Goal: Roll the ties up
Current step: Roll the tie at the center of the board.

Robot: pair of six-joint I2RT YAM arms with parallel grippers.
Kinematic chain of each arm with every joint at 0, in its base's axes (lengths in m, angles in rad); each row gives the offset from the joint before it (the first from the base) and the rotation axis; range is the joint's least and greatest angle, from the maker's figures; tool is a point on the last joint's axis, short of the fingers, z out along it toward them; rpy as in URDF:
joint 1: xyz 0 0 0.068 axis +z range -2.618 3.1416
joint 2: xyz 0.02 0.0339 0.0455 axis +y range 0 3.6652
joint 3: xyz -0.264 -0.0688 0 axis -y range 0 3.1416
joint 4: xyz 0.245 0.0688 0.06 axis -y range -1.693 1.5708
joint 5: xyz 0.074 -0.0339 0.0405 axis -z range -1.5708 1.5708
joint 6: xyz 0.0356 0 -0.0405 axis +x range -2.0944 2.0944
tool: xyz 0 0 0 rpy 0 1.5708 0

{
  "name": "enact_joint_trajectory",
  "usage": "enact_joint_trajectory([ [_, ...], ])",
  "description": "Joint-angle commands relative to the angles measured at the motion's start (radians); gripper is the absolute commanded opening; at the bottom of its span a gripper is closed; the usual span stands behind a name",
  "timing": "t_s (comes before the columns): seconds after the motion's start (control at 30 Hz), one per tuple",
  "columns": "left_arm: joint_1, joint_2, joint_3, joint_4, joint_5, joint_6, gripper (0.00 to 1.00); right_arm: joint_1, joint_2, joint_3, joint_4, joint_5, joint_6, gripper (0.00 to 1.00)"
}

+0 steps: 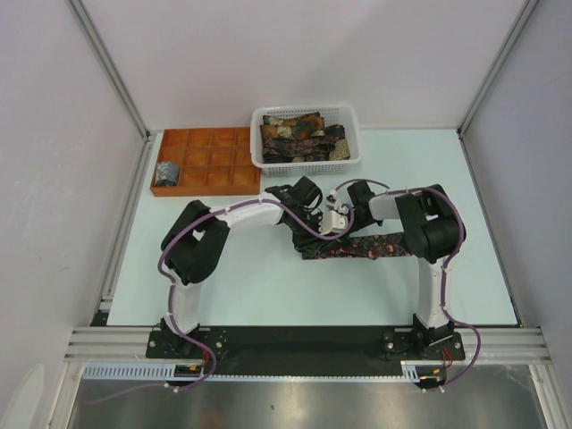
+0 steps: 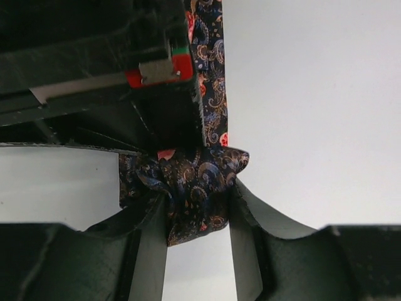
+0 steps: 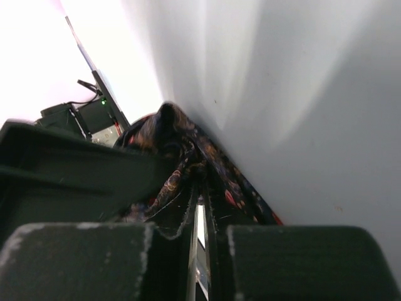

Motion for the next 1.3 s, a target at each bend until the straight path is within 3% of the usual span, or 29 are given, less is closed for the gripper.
enact_joint_trajectory([
  [0.0,-0.025,0.072,0.005,-0.05,-0.056,0.004,0.3,-0.015,-0.074,0.016,-0.105,0.026,-0.078,0.13],
  [0.23,-0.025,0.103,0.042,-0.101,-0.072,0.009,0.28,-0.08,-0.146,0.028,-0.252,-0.01,-0.127,0.2],
  [0.4,-0.025,0.107,0.047,-0.104,-0.072,0.015,0.29,-0.083,-0.155,0.03,-0.182,-0.024,-0.069,0.31],
  [0.77,-0.025,0.1,0.042,-0.098,-0.067,0.015,0.34,-0.034,-0.091,0.021,-0.073,-0.006,0.005,0.35],
  [0.87,-0.022,0.095,0.038,-0.096,-0.064,0.018,0.34,-0.038,-0.065,0.021,-0.071,0.02,-0.005,0.27],
  [0.97,-0.017,0.086,0.036,-0.093,-0.057,0.021,0.37,-0.044,-0.056,0.022,-0.096,0.051,-0.038,0.0],
  [1.03,-0.011,0.077,0.036,-0.095,-0.044,0.021,0.45,-0.052,-0.055,0.018,-0.114,0.071,-0.06,0.0],
  [1.1,0.003,0.049,0.035,-0.083,-0.011,0.016,0.6,-0.064,-0.052,0.01,-0.12,0.085,-0.075,0.0],
  [1.27,0.055,-0.05,-0.042,0.014,0.1,-0.021,0.74,-0.095,-0.04,-0.002,-0.133,0.115,-0.112,0.0],
])
